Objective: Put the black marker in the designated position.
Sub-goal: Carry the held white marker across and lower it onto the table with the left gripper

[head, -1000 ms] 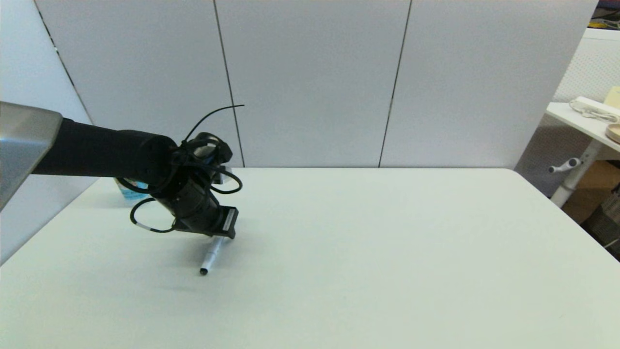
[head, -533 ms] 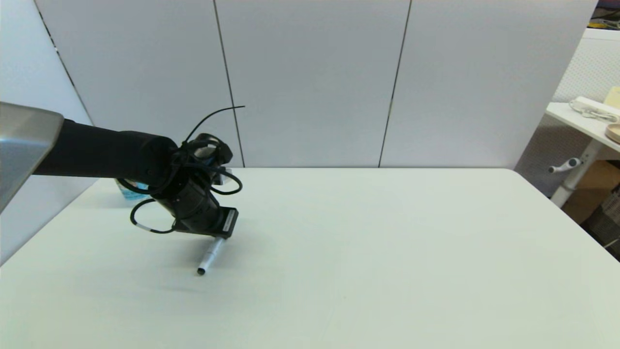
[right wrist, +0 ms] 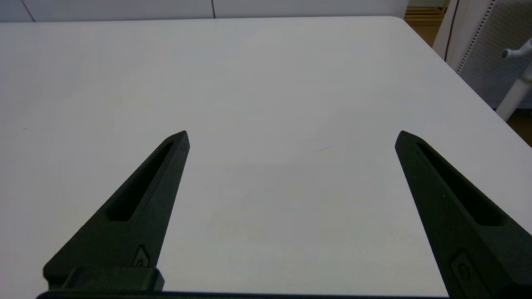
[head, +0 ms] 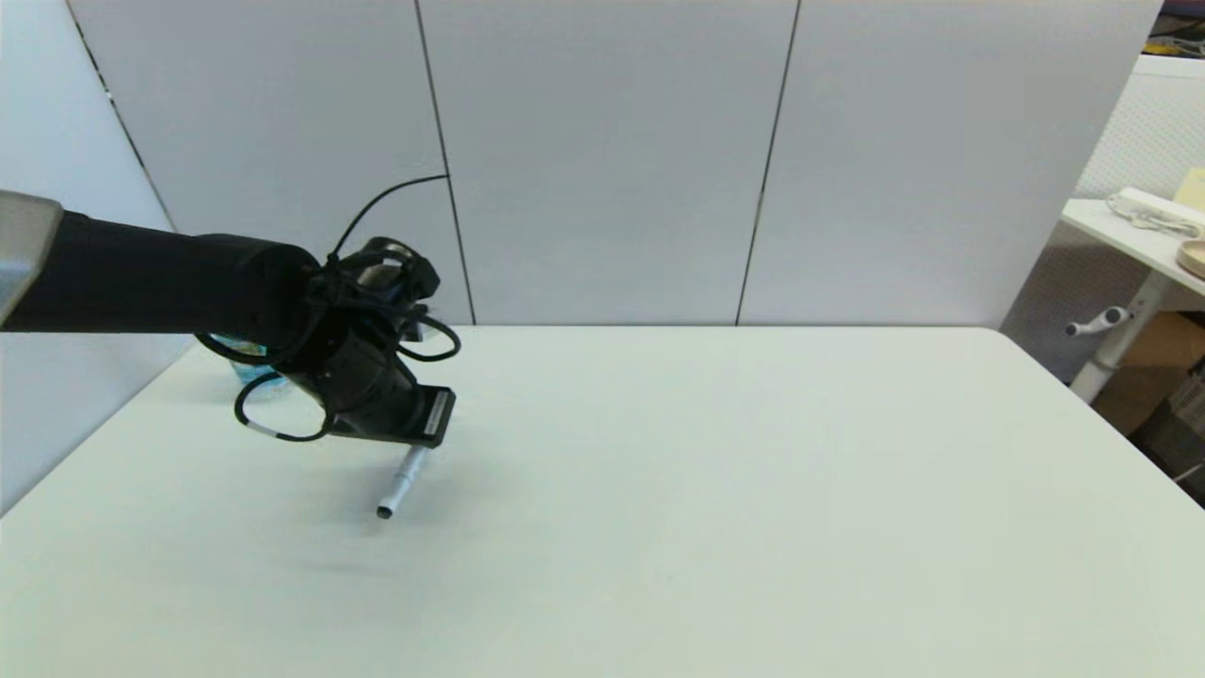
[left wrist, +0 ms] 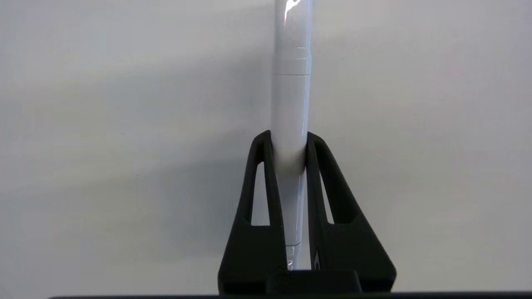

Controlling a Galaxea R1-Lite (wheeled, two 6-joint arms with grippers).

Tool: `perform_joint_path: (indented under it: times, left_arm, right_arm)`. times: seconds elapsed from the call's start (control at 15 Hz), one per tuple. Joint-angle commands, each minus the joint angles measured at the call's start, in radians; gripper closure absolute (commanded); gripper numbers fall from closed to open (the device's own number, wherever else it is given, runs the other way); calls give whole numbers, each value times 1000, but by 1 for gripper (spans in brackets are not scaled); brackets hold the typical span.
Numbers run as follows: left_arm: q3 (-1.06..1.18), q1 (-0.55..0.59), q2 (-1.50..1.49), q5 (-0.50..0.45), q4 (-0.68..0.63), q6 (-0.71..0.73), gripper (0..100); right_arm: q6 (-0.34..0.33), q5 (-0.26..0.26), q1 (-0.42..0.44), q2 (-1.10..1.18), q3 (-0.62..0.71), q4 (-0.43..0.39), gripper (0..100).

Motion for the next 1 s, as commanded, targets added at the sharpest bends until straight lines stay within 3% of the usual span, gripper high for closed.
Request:
perform_joint_path:
  times: [0.07,0.4,0.6,1.0]
  left_arm:
    - [-85,88,-43,40,4,77,100]
    - [-216,326,15,31,1,261,100]
    - [-305,443,106,-109,0,283,100]
    - [-349,476,222,-187,1,307,100]
  right_arm:
    - [0,1,1,0,0,-1,0]
    - [0,1,1,0,0,-1,0]
    - [0,1,1,0,0,-1,0]
    - [0,1,1,0,0,-1,0]
